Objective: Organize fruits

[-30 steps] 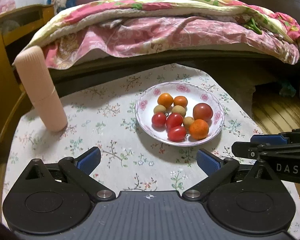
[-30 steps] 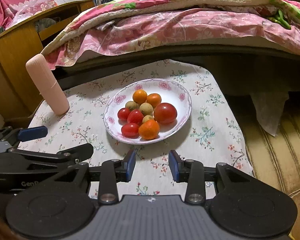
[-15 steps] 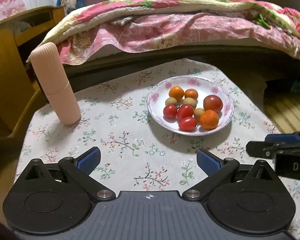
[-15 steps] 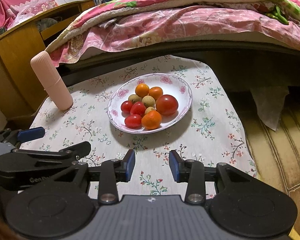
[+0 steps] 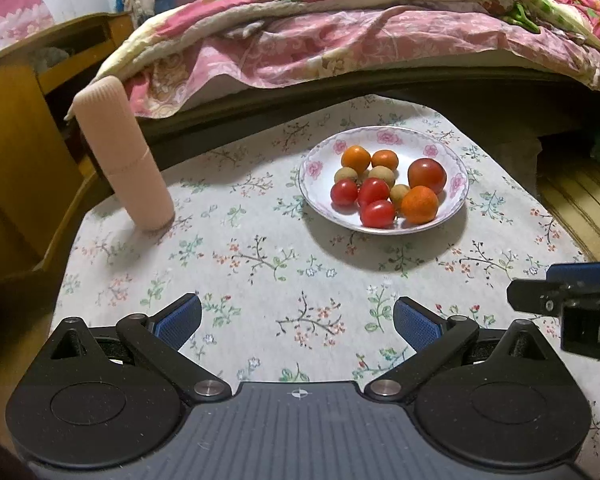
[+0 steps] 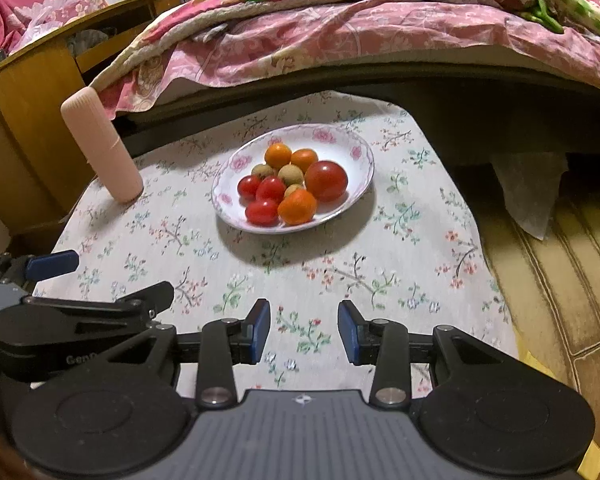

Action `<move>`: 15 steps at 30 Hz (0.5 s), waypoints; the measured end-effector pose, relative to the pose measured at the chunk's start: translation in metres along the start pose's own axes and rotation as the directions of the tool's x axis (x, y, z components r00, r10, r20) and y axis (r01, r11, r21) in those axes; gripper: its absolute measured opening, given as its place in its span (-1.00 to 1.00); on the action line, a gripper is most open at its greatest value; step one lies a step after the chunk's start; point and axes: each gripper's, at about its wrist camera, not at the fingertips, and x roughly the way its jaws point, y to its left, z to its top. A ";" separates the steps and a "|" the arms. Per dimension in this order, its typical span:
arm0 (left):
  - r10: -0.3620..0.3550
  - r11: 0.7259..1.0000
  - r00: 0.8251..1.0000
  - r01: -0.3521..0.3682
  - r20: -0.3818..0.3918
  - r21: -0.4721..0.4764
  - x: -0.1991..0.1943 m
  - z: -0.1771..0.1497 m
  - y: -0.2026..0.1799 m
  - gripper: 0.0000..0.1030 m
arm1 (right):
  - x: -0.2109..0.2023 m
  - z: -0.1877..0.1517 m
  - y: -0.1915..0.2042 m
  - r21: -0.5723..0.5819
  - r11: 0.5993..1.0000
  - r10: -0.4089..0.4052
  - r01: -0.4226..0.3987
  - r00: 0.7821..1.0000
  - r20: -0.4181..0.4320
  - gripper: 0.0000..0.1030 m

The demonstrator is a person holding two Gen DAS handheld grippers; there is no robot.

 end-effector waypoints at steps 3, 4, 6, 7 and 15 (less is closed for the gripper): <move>-0.013 1.000 1.000 0.013 -0.001 -0.017 -0.005 -0.003 0.002 1.00 | -0.003 -0.005 0.003 -0.001 1.000 0.006 -0.006 1.000 -0.005 -0.23; -0.017 1.000 1.000 0.017 0.000 -0.023 -0.007 -0.005 0.003 1.00 | -0.004 -0.007 0.004 0.001 1.000 0.008 -0.008 1.000 -0.005 -0.23; -0.020 0.999 1.000 0.020 0.001 -0.034 -0.010 -0.007 0.004 1.00 | -0.006 -0.010 0.005 0.003 1.000 0.012 -0.012 1.000 -0.005 -0.23; -0.023 0.999 1.000 0.023 0.000 -0.039 -0.010 -0.008 0.004 1.00 | -0.007 -0.011 0.006 0.005 1.000 0.015 -0.014 1.000 -0.005 -0.23; -0.041 0.998 0.999 0.041 -0.014 -0.047 -0.016 -0.017 0.003 1.00 | -0.014 -0.022 0.012 0.005 1.000 0.022 -0.022 1.000 -0.016 -0.23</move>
